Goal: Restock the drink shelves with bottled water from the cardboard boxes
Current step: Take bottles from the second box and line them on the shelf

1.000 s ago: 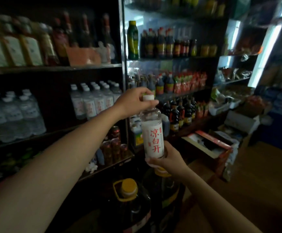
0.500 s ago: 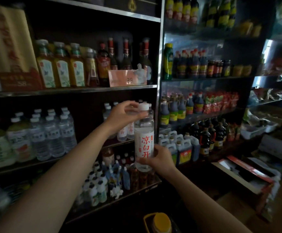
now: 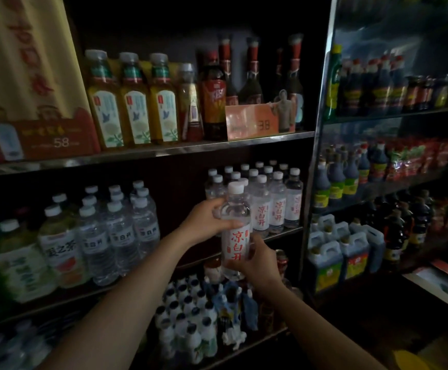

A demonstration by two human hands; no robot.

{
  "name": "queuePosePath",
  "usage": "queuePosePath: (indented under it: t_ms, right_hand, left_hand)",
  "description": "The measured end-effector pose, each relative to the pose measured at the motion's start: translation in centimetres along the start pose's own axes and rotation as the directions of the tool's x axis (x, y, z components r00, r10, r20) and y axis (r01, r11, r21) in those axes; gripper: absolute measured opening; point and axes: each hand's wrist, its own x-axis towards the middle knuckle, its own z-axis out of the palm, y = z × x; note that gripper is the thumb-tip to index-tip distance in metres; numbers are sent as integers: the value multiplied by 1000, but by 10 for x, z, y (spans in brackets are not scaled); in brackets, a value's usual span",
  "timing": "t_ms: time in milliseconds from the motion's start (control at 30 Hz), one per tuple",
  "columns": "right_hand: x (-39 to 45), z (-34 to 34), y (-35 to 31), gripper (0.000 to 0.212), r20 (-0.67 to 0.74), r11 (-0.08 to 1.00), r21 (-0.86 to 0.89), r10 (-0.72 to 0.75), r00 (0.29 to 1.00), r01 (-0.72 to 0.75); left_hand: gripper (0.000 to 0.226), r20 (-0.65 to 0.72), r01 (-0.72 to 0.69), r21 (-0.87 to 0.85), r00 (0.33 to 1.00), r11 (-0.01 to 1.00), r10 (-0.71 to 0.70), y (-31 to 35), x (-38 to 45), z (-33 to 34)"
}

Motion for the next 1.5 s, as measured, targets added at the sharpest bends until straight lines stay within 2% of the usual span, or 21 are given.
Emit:
queuePosePath:
  t_ms: [167,300,333,500,633,733,967,1067,1200,1300,1400,1500]
  right_hand:
    - [48,21,24,55,33,998,-52,36,999,-35]
    - [86,36,36,82,18,976,-214,33,999,-28]
    - [96,38,39,83,22,973,-230,45,999,-38]
    - [126,47,60,78,24,963,-256,94,995,-84]
    - [136,48,69,52,-17,971,-221,92,996,-94]
    - [140,47,69,42,-23,949,-311,45,999,-50]
    - [152,59,72,47,-64,936,-334,101,993,-116]
    - [155,65,72,46,-77,949,-291,105,991,-123]
    - [148,63,78,36,-52,964,-229,125,991,-134]
    - [137,52,79,36,-19,971,-208,116,993,-117]
    - [122,34,71,35,-30,966,-240,92,995,-97]
    - [107,9,61,40,-46,944,-328,28,999,-42]
  left_hand:
    - [46,-55,59,-33,997,998,-60,-43,32,-8]
    - [56,-79,126,-57,988,990,-130,-75,63,-10]
    - [55,-77,141,-61,986,988,-145,-82,72,-10]
    - [47,-49,154,-3,987,988,-154,-107,102,1]
    - [65,-156,126,279,984,952,-85,-116,116,8]
    - [72,-207,147,378,976,914,-71,-121,121,6]
    - [74,-292,184,379,954,907,-72,-122,130,3]
    - [73,-301,177,361,951,915,-65,-122,130,3]
    - [75,-348,191,339,935,921,-66,-120,124,9]
    - [84,-395,229,357,915,906,-75,-115,114,17]
    - [86,-407,298,360,903,884,-139,-109,100,22]
    - [78,-389,351,424,903,835,-182,-101,82,21]
